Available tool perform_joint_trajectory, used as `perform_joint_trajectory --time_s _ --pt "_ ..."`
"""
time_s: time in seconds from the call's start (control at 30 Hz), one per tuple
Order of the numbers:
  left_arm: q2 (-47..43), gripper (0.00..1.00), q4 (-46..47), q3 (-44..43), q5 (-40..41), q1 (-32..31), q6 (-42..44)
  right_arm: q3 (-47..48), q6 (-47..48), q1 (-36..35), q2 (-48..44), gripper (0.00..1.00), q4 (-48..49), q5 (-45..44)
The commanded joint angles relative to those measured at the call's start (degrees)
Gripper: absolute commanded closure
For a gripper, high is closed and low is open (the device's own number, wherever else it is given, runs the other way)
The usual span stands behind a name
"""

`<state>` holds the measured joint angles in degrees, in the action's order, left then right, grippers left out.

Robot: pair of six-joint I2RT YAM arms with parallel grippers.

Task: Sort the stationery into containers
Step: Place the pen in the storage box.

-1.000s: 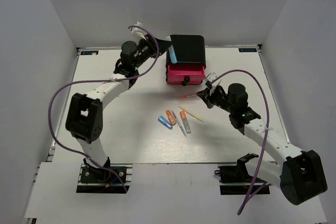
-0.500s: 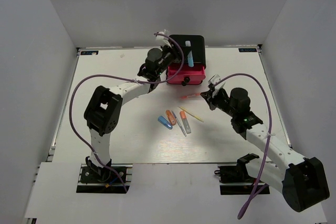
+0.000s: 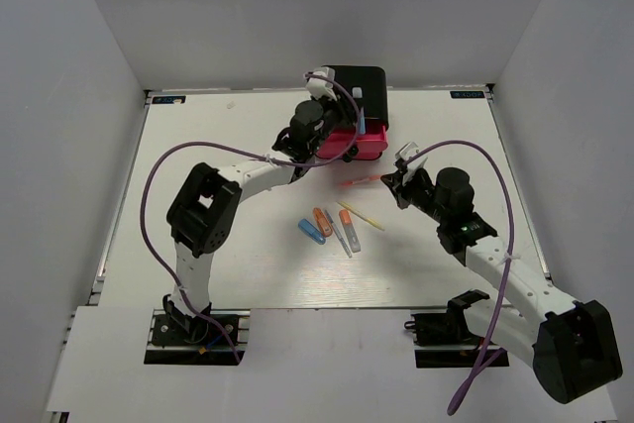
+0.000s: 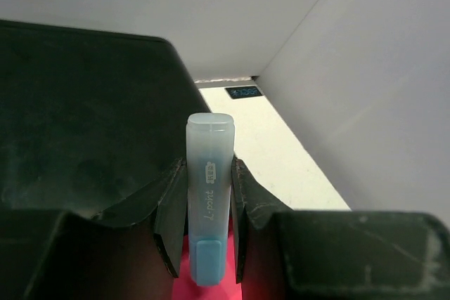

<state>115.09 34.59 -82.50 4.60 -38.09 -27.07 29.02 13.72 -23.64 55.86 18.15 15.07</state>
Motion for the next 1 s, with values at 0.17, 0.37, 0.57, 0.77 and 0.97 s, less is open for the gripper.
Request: perform_joint_trajectory --time_s 0.17,0.37,0.57,0.77,0.97 --pt "-2.7 0.54 0.7 2.9 4.4 -1.7 3.0 -1.1 0.3 0.3 -1.4 0.96 2.4 -0.4" --pt "-5.6 0.42 0.7 4.7 6.6 -2.3 3.5 -1.1 1.1 0.3 -1.5 0.91 1.8 -0.5" --pt "-12.1 0.31 1.3 7.5 11.3 -2.3 5.5 -1.3 1.4 0.4 -2.0 0.90 1.3 -0.2" --pt "-20.6 0.37 -3.7 9.5 16.2 -2.3 8.3 -1.4 1.1 0.3 -2.0 0.90 1.3 -0.1" --pt "-20.2 0.82 -14.8 4.7 2.9 -0.9 6.2 -1.2 0.3 0.4 -1.3 0.90 1.4 -0.4"
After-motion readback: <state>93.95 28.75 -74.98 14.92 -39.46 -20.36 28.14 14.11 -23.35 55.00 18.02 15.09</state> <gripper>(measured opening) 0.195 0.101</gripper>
